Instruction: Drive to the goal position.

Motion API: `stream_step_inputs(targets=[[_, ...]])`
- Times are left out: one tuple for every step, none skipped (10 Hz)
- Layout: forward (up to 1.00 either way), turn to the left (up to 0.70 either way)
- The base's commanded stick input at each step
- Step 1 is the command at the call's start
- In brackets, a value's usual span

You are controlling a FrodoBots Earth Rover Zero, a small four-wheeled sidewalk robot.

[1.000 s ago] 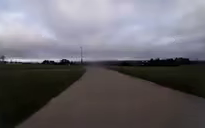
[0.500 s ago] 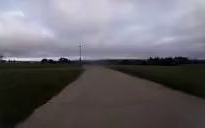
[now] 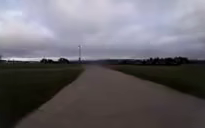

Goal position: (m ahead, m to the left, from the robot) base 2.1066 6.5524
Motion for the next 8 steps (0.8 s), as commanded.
stream_step_inputs(targets=[[0.85,0.00],[0.85,-0.02],[0.85,-0.14],[0.85,0.00],[0.85,0.00],[0.85,0.00],[0.85,0.00],[0.85,0.00]])
